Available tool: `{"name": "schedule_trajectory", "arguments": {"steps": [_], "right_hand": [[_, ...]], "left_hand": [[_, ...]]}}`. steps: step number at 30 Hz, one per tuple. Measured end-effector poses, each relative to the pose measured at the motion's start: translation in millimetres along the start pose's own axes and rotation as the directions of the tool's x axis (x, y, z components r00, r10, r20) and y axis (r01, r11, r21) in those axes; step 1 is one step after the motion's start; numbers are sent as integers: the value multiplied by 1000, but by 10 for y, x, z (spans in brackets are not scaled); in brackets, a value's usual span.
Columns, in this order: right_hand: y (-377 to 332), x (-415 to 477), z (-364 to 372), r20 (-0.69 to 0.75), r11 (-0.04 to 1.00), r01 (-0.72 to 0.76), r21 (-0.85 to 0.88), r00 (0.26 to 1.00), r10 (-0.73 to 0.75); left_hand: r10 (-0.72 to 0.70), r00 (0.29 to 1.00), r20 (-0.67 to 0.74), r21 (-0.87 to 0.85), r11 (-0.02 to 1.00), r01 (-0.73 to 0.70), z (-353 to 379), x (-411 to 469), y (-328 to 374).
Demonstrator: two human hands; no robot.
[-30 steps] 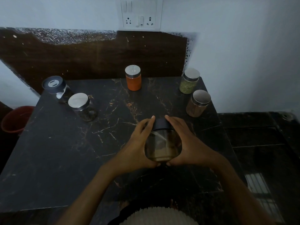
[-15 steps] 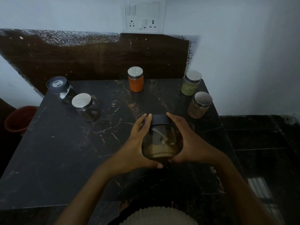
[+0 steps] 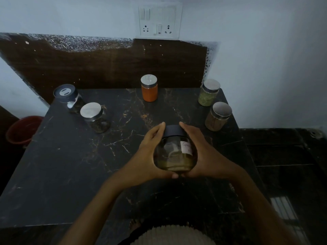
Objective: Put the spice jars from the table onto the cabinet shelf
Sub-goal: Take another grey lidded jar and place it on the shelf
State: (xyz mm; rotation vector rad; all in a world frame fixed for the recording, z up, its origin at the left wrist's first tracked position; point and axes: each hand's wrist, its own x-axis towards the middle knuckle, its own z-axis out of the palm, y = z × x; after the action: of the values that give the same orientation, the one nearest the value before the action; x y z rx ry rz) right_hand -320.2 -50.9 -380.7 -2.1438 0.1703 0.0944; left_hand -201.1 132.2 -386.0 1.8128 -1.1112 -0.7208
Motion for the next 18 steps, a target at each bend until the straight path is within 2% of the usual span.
{"name": "schedule_trajectory", "arguments": {"steps": [3,8,12,15,18], "right_hand": [[-5,7,-29,26,1000,-2,7,1000,2],[17,-20,-190,107,989,-80,124,992,67],[-2,17,-138,70,997,-62,40,996,60],[-51,65,-117,27,999,-12,-34,1000,13],[-146,127,-163,3,995,22,-95,1000,-22]], "left_hand": [[13,999,-31,13,1000,-13,-22,7,-14],[-28,1000,-11,-74,997,27,-86,-15,-69],[-25,996,88,3,1000,25,-75,7,-83],[12,1000,27,126,992,-15,-58,46,-55],[50,998,-28,126,991,-46,-123,92,-41]]}}
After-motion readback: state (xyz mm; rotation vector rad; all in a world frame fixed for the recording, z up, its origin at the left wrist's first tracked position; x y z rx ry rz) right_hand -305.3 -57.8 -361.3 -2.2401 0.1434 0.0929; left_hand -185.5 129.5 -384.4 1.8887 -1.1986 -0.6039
